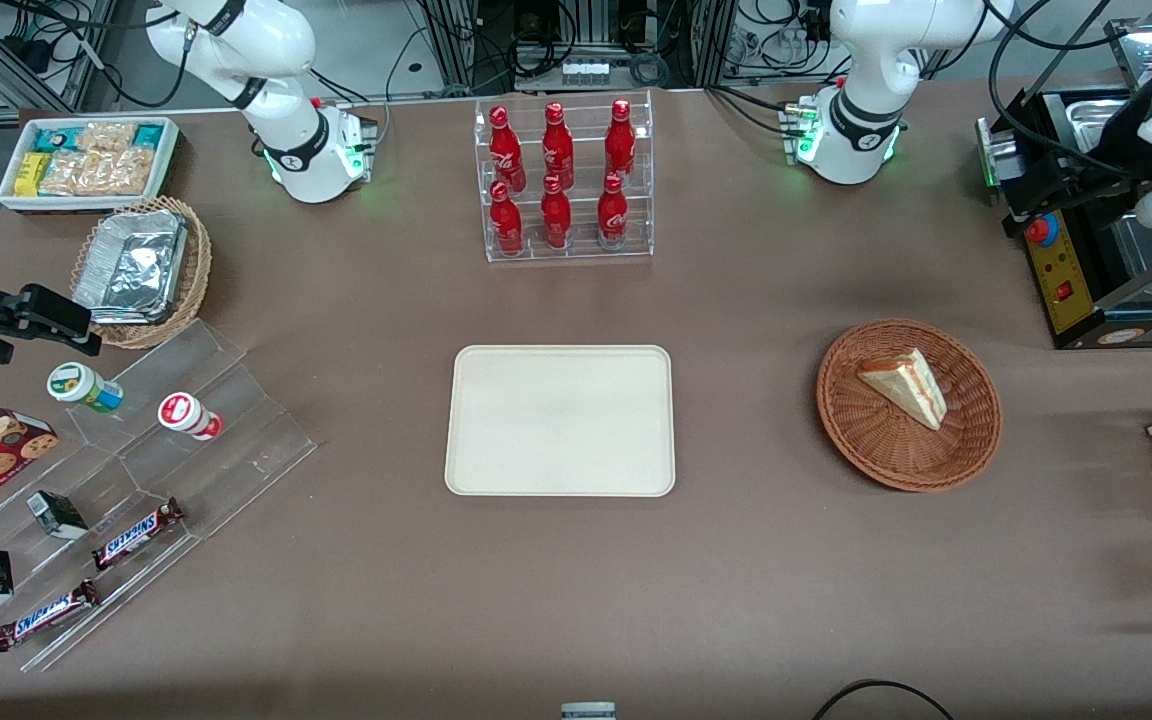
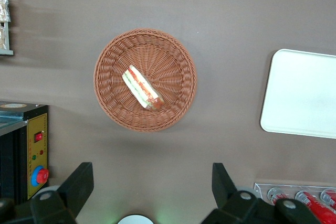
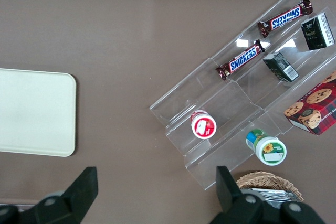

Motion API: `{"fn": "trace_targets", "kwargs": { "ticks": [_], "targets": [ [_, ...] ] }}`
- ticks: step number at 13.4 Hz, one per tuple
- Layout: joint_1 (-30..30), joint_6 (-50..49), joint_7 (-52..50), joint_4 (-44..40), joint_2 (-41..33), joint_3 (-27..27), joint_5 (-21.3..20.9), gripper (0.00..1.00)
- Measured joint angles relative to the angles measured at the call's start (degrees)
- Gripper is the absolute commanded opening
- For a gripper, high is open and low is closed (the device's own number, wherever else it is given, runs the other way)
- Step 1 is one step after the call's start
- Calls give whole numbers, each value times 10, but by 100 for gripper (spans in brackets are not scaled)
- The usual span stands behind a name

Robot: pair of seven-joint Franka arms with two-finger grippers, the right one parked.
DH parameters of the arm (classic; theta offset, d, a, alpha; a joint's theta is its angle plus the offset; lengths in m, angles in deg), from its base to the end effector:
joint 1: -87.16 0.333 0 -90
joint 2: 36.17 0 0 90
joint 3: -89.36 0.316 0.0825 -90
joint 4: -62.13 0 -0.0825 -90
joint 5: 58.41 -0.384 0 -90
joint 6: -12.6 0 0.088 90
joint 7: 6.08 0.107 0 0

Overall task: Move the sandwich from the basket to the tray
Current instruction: 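Move the left gripper over the sandwich in the wicker basket, then lower the left gripper and close it on the wrapped sandwich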

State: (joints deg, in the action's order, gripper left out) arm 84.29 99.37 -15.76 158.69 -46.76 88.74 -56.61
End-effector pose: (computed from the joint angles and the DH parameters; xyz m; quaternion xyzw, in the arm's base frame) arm 0.4886 -0.0339 0.6623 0.9985 0.0531 0.0052 0.0154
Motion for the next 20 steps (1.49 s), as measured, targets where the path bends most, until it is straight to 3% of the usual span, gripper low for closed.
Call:
{"fn": "trace_targets", "kwargs": {
  "ticks": [5,9,20],
  "targets": [
    [7,-11,-32,0,12,0,-5,100],
    [11,23,-114,24,79,2,-16,100],
    [12,432,-411,324,135,3,-34,100]
  ]
}}
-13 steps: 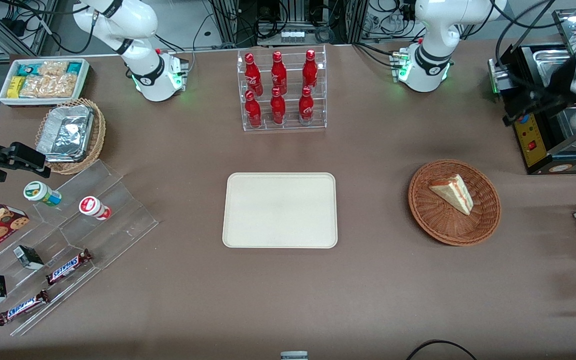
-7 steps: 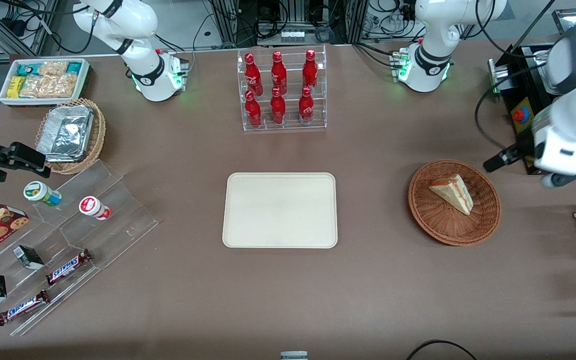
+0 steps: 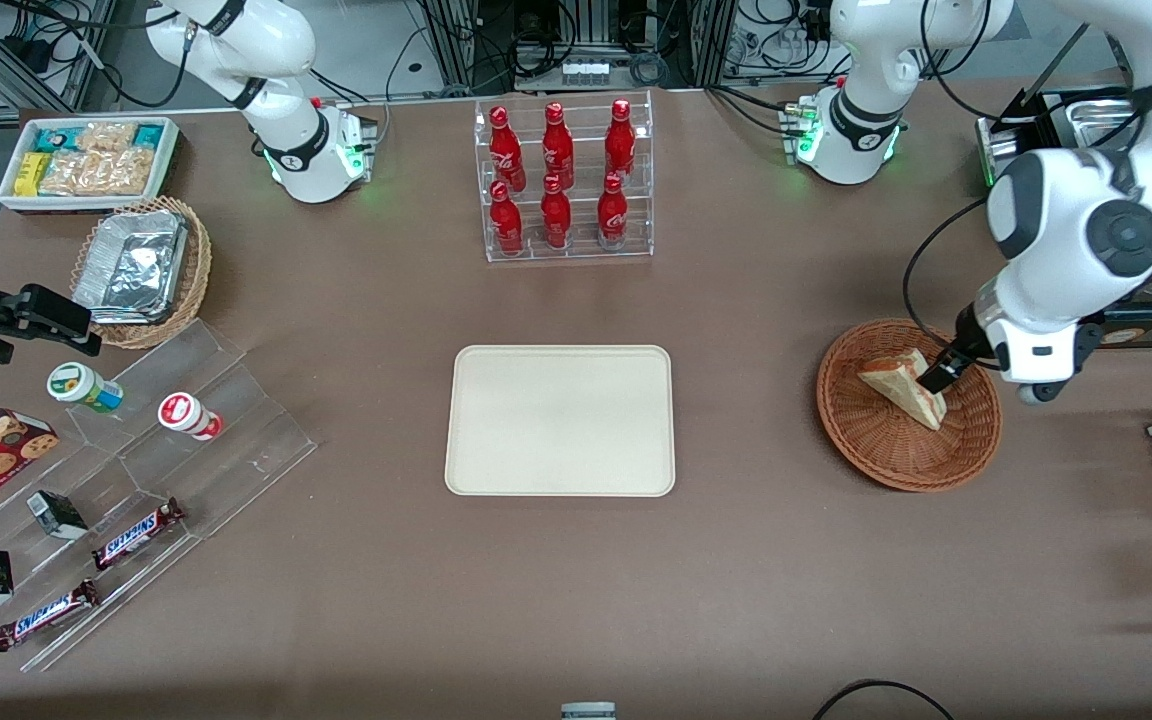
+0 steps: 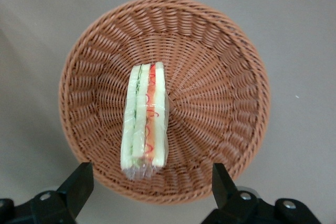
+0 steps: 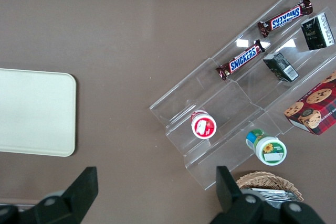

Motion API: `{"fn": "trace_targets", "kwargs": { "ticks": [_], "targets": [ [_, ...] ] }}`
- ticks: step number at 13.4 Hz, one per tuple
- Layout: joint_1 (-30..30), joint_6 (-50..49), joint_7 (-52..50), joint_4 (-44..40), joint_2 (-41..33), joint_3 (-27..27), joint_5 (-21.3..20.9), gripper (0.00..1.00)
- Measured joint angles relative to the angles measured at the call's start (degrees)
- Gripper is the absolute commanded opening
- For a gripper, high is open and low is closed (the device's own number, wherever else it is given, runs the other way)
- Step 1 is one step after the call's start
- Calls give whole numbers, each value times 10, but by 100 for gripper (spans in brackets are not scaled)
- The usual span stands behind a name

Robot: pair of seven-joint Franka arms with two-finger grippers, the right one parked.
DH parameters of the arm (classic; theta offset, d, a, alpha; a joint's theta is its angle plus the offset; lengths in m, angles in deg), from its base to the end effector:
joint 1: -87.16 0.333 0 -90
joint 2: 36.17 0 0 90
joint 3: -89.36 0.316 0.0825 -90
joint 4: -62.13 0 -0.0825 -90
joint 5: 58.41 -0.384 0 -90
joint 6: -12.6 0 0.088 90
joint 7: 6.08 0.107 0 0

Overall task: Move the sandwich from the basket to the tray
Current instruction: 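Lower the left gripper and close it on the wrapped sandwich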

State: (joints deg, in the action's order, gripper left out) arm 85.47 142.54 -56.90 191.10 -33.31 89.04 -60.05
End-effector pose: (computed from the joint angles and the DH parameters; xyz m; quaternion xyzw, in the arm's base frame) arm 0.5234 -0.0176 0.3400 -0.9143 -0.4046 0.0100 0.0169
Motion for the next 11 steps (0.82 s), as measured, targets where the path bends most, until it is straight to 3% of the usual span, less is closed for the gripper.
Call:
{"fn": "trace_targets", "kwargs": {
  "ticks": [10,11],
  "targets": [
    [18,197,-29,135,23,1,0,100],
    [18,211,-29,143,25,1,0,93]
  ]
}}
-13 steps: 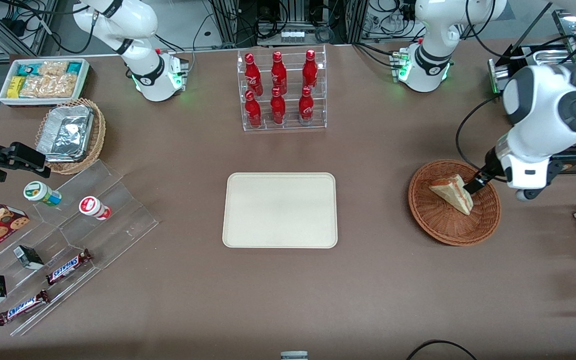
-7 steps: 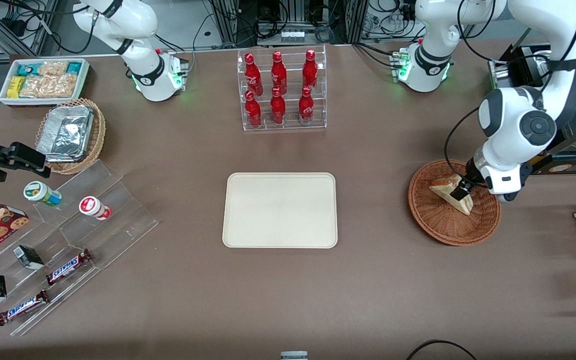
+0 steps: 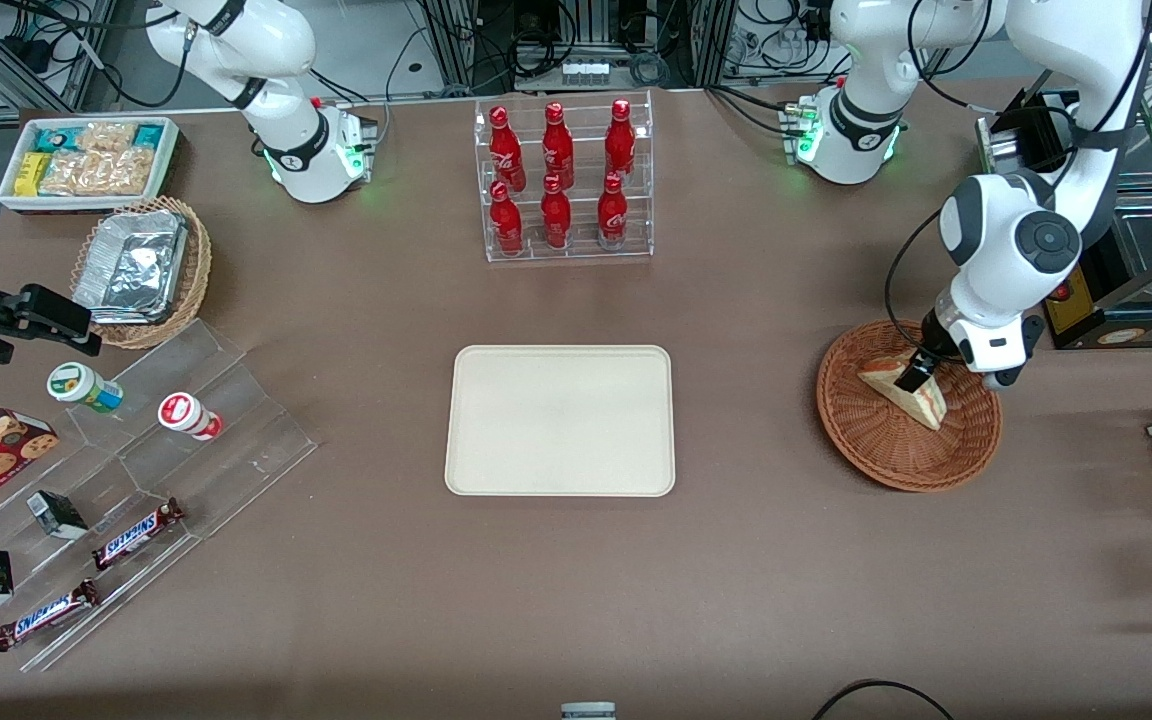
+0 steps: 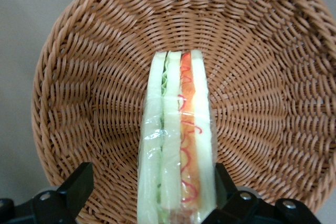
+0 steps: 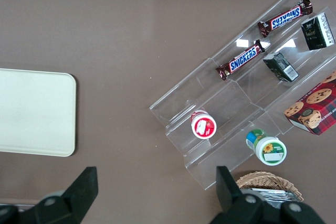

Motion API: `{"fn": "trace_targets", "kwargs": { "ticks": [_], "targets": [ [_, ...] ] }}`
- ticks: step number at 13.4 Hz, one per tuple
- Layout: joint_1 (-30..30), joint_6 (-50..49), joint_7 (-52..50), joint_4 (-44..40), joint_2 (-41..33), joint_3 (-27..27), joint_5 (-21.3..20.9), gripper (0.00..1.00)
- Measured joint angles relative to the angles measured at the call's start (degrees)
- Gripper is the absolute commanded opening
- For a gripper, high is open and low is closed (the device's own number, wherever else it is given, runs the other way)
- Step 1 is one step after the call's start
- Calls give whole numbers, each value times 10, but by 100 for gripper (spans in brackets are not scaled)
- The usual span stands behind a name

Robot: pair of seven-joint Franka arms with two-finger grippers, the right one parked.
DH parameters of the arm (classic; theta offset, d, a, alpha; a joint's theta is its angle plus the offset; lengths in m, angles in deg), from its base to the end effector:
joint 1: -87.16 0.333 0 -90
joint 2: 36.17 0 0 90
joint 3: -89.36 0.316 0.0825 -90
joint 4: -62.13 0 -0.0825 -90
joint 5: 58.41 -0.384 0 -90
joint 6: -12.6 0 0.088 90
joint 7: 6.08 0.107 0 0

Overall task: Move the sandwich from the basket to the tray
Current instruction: 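Lower the left gripper and close it on the wrapped sandwich, then lift the sandwich and carry it toward the cream tray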

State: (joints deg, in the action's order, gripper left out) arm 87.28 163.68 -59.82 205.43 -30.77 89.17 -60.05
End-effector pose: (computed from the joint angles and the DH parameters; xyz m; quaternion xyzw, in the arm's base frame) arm 0.4742 -0.0013 0.2513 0.8976 0.4402 0.0217 0.0031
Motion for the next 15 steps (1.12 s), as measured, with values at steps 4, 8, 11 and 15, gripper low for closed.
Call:
{"fn": "trace_targets", "kwargs": {
  "ticks": [4,8,11,15],
  "targets": [
    [0,16,-19,7,4,0,0,14],
    [-1,21,-31,-6,4,-3,0,0],
    [-6,-42,-33,-45,-1,-8,0,0],
    [-63,-270,-33,-159,-49,-15,-40,0]
  ]
}}
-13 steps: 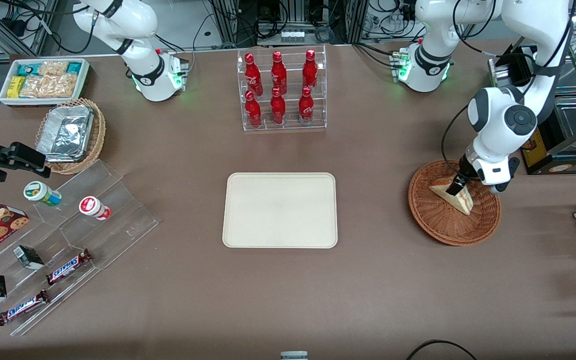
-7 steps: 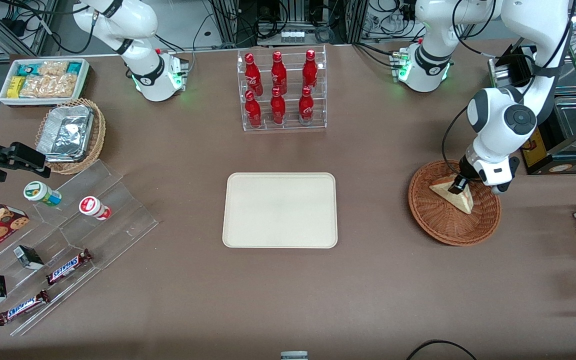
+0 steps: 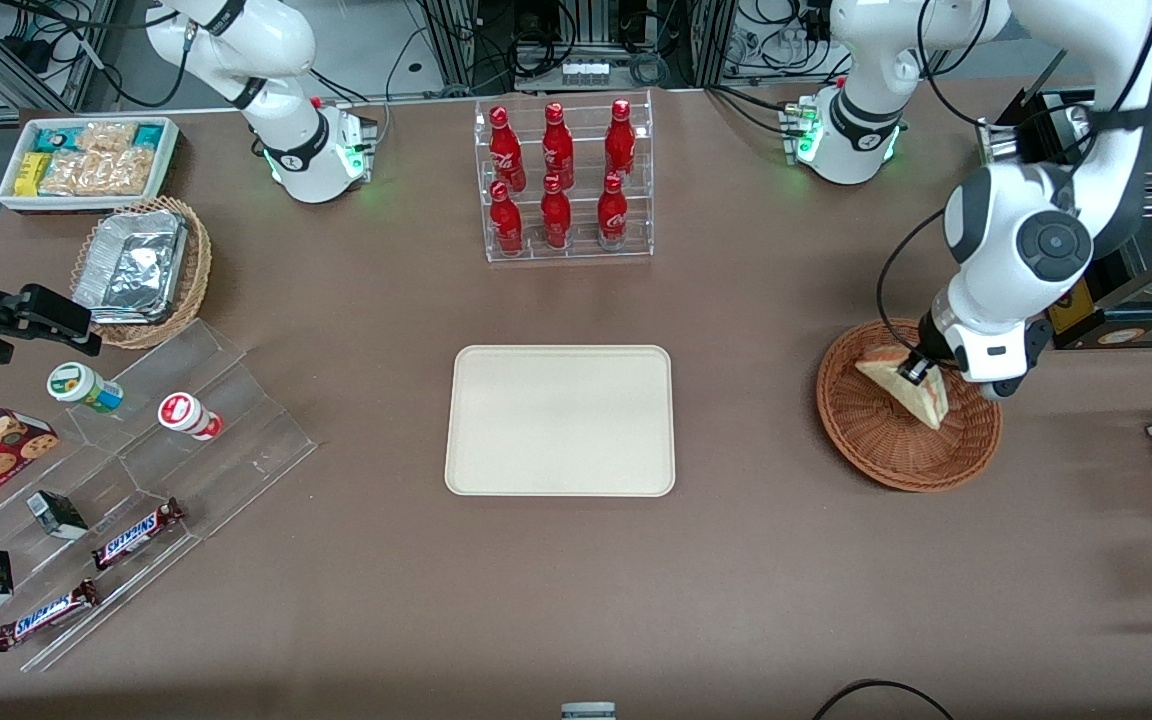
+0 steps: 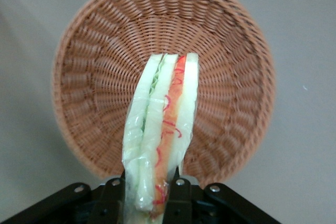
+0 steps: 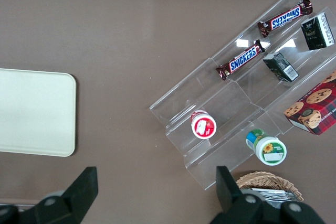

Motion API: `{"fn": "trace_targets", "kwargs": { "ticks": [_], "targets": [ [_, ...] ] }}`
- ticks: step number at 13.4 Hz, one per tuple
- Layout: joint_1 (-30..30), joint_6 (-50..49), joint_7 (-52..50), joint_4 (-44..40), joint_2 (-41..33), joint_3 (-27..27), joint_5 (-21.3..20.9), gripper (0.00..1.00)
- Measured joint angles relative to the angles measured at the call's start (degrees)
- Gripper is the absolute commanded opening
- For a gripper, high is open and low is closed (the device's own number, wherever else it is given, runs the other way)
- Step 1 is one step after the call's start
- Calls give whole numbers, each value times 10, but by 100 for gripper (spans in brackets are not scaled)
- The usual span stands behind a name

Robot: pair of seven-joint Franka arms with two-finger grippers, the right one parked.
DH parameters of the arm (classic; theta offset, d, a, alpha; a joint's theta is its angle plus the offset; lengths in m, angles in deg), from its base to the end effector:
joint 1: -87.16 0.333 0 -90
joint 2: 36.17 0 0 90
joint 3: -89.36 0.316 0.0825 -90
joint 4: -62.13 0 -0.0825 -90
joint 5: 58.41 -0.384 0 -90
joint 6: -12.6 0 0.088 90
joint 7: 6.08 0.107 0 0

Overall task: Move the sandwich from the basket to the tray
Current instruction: 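Lift the sandwich and carry it toward the cream tray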

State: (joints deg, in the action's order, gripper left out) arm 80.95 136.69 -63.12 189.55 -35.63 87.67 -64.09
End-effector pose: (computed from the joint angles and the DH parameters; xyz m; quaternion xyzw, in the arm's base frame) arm 0.5153 -0.0676 0.3645 -0.9199 -0.3886 0.0070 0.0518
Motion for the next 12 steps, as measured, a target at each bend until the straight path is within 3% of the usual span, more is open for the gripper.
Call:
{"fn": "trace_targets", "kwargs": {
  "ticks": [2,5,8,12],
  "targets": [
    [-50,-91,-2,-67,-23,-3,-6,0],
    [-131,-147,-4,-148,-28,-7,-7,0],
    [-212,-146,19,-171,-6,-9,-7,0],
    [-293,-79,24,-221,95,-10,-7,0]
  ]
}}
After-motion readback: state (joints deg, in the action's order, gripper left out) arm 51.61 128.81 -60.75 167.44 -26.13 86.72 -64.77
